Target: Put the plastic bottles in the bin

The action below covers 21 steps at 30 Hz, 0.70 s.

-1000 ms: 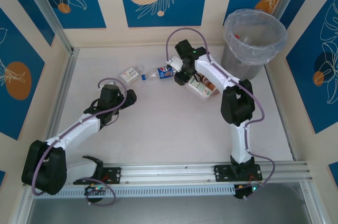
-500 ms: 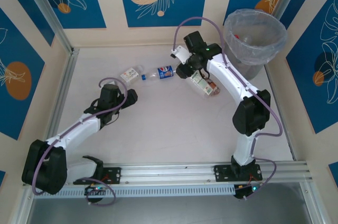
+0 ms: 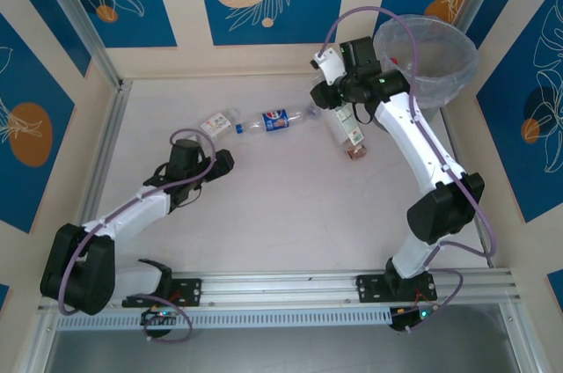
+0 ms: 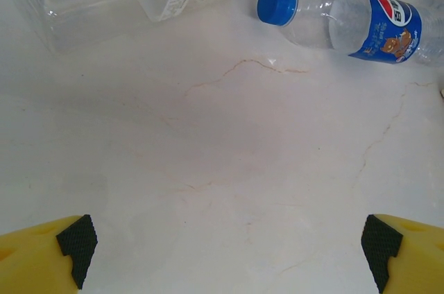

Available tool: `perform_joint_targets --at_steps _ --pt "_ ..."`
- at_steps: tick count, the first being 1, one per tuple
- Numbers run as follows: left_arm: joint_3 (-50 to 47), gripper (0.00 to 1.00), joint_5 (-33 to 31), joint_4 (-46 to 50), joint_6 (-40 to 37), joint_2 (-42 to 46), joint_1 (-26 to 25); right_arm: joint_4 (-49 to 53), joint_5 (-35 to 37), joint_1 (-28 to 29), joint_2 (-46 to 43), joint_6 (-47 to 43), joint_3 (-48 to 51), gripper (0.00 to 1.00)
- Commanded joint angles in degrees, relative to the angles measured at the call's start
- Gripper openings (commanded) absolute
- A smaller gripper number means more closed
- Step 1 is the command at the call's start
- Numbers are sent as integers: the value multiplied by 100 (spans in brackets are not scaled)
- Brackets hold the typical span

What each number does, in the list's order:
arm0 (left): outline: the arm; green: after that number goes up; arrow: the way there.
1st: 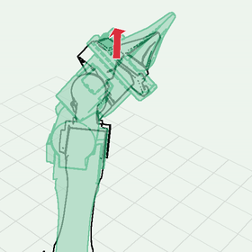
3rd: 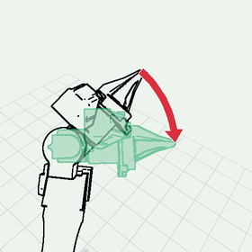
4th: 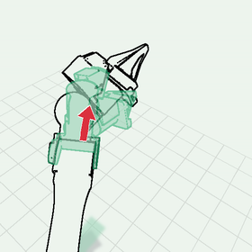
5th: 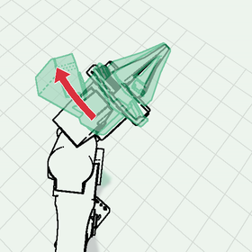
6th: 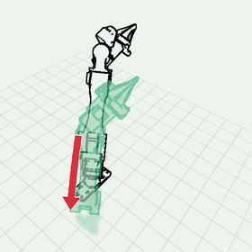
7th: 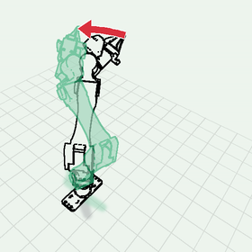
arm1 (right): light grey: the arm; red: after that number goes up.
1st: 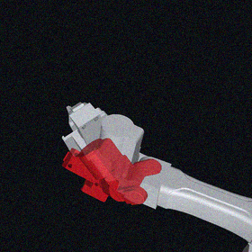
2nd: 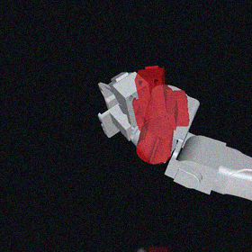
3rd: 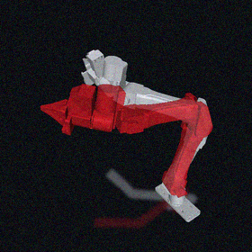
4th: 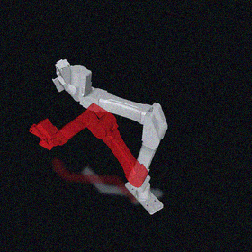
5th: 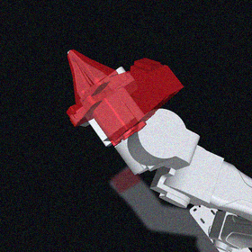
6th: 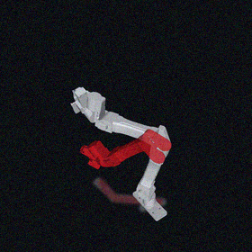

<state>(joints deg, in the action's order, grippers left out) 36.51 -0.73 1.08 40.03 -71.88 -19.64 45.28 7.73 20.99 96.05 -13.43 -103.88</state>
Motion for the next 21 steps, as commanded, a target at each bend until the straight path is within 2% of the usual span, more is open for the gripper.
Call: perform_joint_targets --at_steps 1,7,15,21 --pt "211 99 203 -174 -5 -85 74 -322 107 -122 -265 142 95 5" --pt "234 99 201 -161 13 -168 73 -997 311 -356 -504 176 111 5" --pt "256 99 222 -176 31 -211 74 -2485 687 -616 -578 80 -18 5" --pt "247 99 198 -77 -25 -136 73 -2453 1175 -925 -17 -270 -960 5"
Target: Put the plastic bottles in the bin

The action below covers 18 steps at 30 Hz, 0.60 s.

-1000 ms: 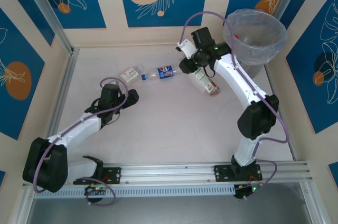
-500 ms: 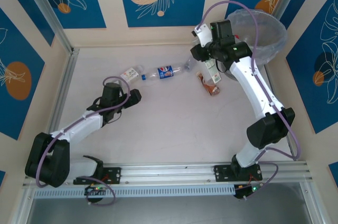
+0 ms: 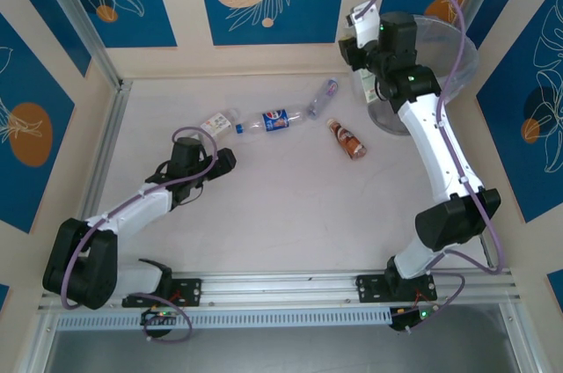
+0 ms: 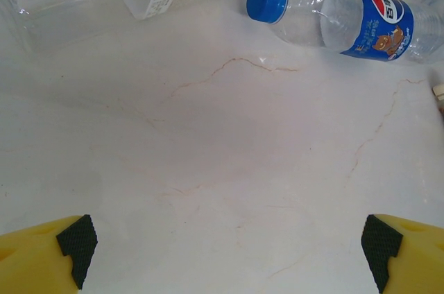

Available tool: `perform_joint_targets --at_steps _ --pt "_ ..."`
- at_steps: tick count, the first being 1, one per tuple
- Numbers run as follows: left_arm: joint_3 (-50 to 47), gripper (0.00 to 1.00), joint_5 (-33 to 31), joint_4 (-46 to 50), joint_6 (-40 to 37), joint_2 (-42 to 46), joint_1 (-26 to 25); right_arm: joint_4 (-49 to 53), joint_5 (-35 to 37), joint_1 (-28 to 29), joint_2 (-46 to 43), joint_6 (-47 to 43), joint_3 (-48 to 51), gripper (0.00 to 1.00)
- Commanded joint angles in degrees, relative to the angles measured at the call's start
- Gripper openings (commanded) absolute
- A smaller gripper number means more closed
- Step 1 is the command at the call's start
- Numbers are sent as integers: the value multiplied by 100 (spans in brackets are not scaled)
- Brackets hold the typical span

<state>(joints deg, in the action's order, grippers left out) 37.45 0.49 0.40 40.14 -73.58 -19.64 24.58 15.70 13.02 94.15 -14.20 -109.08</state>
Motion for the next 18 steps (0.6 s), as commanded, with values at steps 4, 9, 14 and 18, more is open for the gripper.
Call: perform_joint_targets --at_steps 4,9,14,18 --pt "140 99 21 32 -64 80 74 -682 328 -367 359 -24 -698 5" --pt "148 99 65 2 -41 63 74 -1088 705 -493 934 -92 -1151 5" --pt "142 99 67 118 -59 144 74 -1588 1485 -659 1811 -767 -1892 4" --pt "22 99 -78 203 -70 307 74 -1325 1525 -833 2186 -824 -2380 5"
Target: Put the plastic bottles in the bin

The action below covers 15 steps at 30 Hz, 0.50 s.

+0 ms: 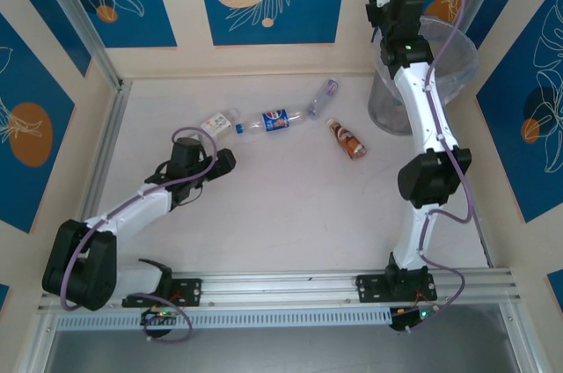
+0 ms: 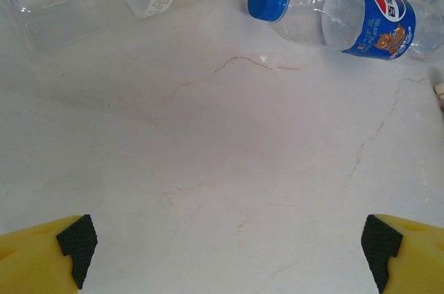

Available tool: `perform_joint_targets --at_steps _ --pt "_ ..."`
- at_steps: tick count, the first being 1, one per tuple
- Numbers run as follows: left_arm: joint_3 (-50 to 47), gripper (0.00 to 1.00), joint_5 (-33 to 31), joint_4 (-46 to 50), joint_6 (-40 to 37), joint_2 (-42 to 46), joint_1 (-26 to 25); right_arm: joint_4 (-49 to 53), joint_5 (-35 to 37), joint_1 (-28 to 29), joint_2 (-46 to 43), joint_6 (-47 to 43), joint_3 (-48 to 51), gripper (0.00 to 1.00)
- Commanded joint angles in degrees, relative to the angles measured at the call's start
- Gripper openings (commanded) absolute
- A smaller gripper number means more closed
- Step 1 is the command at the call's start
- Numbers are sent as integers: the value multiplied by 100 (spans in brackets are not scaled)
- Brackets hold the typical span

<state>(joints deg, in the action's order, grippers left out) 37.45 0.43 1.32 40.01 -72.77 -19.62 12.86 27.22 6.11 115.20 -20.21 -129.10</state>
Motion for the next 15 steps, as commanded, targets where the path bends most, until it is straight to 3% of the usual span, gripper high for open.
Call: perform_joint_targets --at_steps 1,15 --pt "2 99 -106 114 -59 256 71 -157 368 -158 106 -264 -377 5" --pt "68 99 17 38 5 88 71 -1283 700 -216 -18 -1200 1167 13"
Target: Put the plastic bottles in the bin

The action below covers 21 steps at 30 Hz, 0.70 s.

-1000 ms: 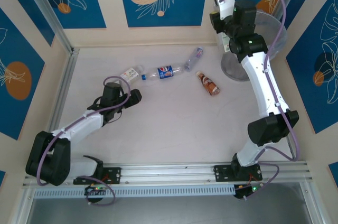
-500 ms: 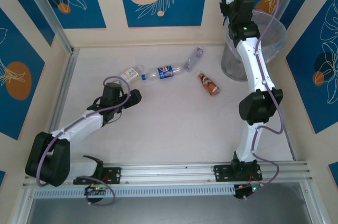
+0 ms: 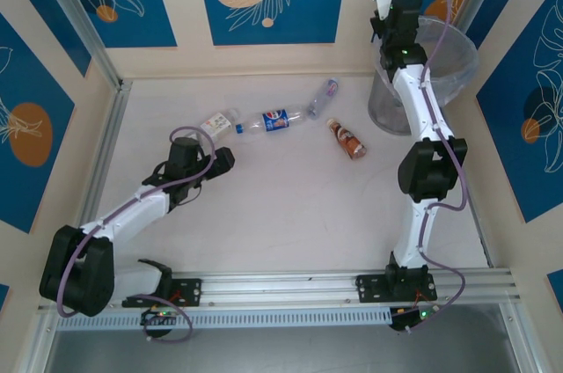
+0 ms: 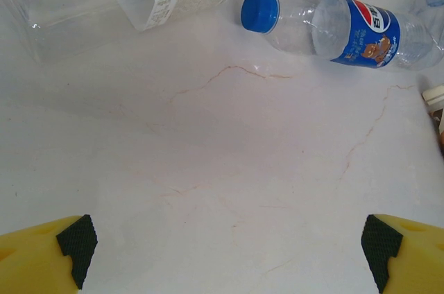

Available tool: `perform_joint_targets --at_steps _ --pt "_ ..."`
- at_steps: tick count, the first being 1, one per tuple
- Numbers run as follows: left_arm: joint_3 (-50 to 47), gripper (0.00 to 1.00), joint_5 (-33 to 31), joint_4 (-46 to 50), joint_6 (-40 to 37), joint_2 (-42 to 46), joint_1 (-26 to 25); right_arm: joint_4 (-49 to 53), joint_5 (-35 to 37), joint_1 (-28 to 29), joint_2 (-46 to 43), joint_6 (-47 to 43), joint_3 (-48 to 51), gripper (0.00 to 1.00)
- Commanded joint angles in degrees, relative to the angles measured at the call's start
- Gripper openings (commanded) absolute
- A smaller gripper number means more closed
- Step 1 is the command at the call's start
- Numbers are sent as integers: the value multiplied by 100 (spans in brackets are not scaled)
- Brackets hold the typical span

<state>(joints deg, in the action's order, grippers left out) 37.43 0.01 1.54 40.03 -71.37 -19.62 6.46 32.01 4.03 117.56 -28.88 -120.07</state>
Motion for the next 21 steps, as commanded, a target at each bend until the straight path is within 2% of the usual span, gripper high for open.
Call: perform_joint_targets --at_steps 1,6,11,17,21 --pt "70 99 60 21 5 -60 72 -766 227 5 -274 -401 365 14" --pt "47 99 60 15 22 -63 71 -1201 338 27 -273 -824 701 21" --pt "47 99 68 6 32 -91 68 -1159 607 10 -243 -753 748 44" --pt "54 99 87 -22 50 -123 72 -775 728 -83 -362 -160 807 64" --pt "54 99 131 -61 57 -171 72 -477 745 -207 -388 231 872 70"
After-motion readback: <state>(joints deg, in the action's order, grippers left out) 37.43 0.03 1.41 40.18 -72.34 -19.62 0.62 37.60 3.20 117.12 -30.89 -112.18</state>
